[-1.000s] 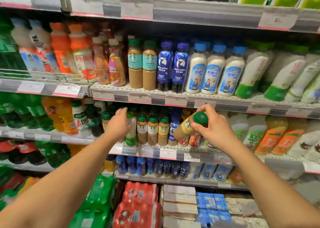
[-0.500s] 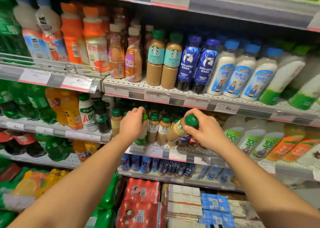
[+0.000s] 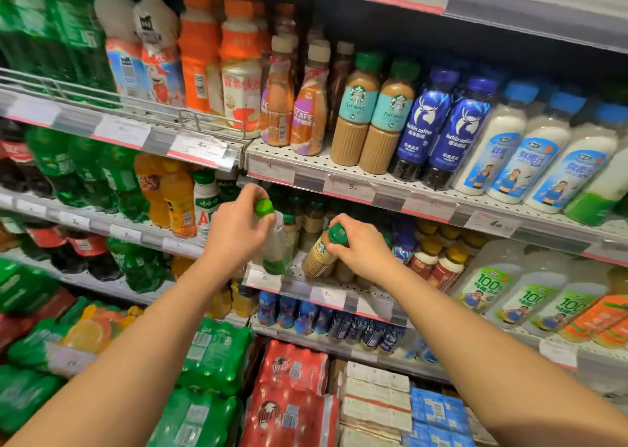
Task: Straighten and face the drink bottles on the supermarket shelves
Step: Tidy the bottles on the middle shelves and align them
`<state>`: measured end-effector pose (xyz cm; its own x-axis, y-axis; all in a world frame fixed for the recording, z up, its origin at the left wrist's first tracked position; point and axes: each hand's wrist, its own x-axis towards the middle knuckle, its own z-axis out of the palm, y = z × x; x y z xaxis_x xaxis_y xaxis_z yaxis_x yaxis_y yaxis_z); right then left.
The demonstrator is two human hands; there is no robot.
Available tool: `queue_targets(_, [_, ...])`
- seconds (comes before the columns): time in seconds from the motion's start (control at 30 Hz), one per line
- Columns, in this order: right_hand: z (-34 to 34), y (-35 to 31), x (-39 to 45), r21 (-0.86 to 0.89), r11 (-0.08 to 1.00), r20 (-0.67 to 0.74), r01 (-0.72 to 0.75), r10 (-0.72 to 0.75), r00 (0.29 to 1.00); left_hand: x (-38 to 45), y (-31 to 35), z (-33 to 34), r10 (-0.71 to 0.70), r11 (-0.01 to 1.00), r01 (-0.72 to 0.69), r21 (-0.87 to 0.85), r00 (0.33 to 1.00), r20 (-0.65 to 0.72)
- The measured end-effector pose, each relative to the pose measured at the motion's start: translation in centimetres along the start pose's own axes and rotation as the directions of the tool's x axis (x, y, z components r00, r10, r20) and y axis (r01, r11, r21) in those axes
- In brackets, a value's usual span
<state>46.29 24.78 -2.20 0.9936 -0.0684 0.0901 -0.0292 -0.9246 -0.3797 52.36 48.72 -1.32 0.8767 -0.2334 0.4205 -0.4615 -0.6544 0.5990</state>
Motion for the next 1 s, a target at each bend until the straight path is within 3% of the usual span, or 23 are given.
queue_targets(0.27, [2.9, -2.2, 4.9, -0.182, 0.982, 0.101, 0.047, -0.029, 0.994, -2.4, -3.0, -4.3, -0.066, 0.998, 0.066, 0.02, 0.998, -0.022])
queue_targets(0.5, [3.3, -3.9, 7.4, -0.414, 0.905, 0.152, 0.097, -0.036, 0.988, -3.9, -3.6, -5.2, -0.067, 0.998, 0.067, 0.008, 0.997, -0.023])
queue_targets(1.0, [3.0, -3.8, 10.5, -0.4, 0.915, 0.29, 0.058, 0.066, 0.955, -4.8, -2.6, -4.6, -0.066, 0.998, 0.065, 0.021, 0.996, 0.058])
